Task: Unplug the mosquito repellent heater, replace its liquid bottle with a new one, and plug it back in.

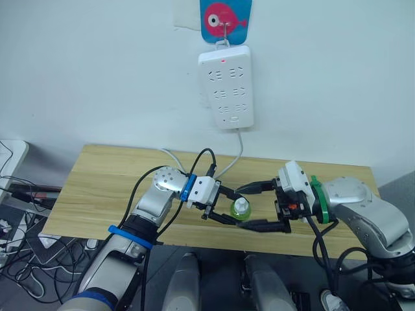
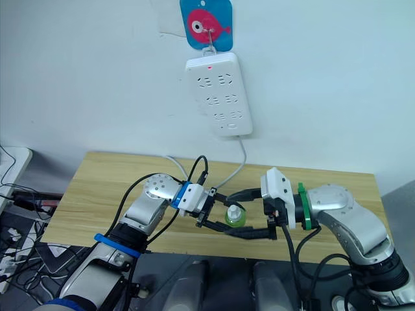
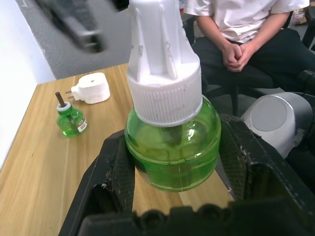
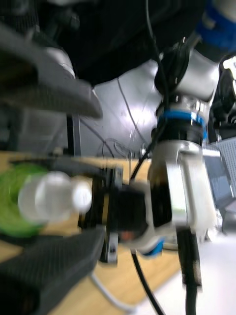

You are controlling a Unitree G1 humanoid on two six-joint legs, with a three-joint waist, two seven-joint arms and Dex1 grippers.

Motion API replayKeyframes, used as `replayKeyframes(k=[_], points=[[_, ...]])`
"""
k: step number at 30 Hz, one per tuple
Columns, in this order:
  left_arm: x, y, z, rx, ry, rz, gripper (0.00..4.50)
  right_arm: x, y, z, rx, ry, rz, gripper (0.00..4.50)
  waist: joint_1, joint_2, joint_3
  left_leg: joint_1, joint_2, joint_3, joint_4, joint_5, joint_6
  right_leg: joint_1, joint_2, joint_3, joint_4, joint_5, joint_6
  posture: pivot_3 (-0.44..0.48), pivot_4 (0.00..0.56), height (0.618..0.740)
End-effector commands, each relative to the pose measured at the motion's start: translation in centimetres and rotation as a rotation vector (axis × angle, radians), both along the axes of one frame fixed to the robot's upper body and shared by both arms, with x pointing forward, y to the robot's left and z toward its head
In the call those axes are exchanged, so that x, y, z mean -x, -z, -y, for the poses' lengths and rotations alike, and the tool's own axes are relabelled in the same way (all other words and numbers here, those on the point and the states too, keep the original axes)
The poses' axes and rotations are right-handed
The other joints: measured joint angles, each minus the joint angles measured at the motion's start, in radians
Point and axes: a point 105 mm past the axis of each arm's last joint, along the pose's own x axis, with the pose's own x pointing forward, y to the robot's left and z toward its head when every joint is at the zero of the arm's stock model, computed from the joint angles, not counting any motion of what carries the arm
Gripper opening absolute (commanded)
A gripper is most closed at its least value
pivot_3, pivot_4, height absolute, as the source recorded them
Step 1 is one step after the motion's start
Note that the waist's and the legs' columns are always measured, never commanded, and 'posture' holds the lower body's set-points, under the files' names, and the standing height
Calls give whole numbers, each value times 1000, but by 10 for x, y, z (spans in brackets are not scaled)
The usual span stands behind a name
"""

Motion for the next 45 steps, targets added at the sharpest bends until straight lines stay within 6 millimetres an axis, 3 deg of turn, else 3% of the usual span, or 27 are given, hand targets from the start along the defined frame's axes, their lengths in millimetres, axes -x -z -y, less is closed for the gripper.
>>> replayKeyframes(k=[1, 6, 15, 22, 36, 39, 45], points=[[-3, -9, 4, 40, -23, 11, 2260, 2, -11, 3, -17, 70, 55, 4450, 0, 0, 0, 0, 0, 0, 0, 0, 0, 0, 0, 0, 0, 0, 0, 186, 275, 740], [-8, -10, 8, 70, -73, -2, 2260, -7, 2, 6, -50, 369, 107, 4450, 1, 0, 0, 0, 0, -1, 0, 0, 0, 0, 0, -1, 0, 0, 0, 179, 280, 740], [-7, -10, 10, 68, -64, -6, 2260, -23, 4, 0, -86, 547, 144, 4450, -6, 0, 0, 0, 0, 0, 0, 0, 0, 0, 1, -1, 1, -2, 4, 179, 280, 740], [-7, -9, 12, 65, -53, -7, 2260, -20, 10, 9, -55, 587, 146, 4450, -6, 0, 0, 0, 0, 0, 0, 0, 0, 0, 0, -1, 0, -2, 3, 153, 277, 740], [-5, -7, 9, 62, -57, -12, 2260, -5, 4, 49, -15, 647, 126, 4450, -7, 0, 0, 0, 0, 0, 0, 0, 0, 0, 1, 0, 0, -2, 3, 152, 277, 740], [-5, -7, 9, 62, -56, -12, 2260, 0, 5, 48, -14, 618, 111, 4450, -7, 0, 0, 0, 0, 0, 0, 0, 0, 0, 1, -1, 0, -2, 3, 152, 279, 740], [-6, -8, 11, 64, -53, -8, 2260, 6, 2, 19, -64, 524, 96, 4450, -7, 0, 0, 0, 0, 0, 0, 0, 0, 0, 1, 0, 0, -2, 3, 151, 278, 740]])
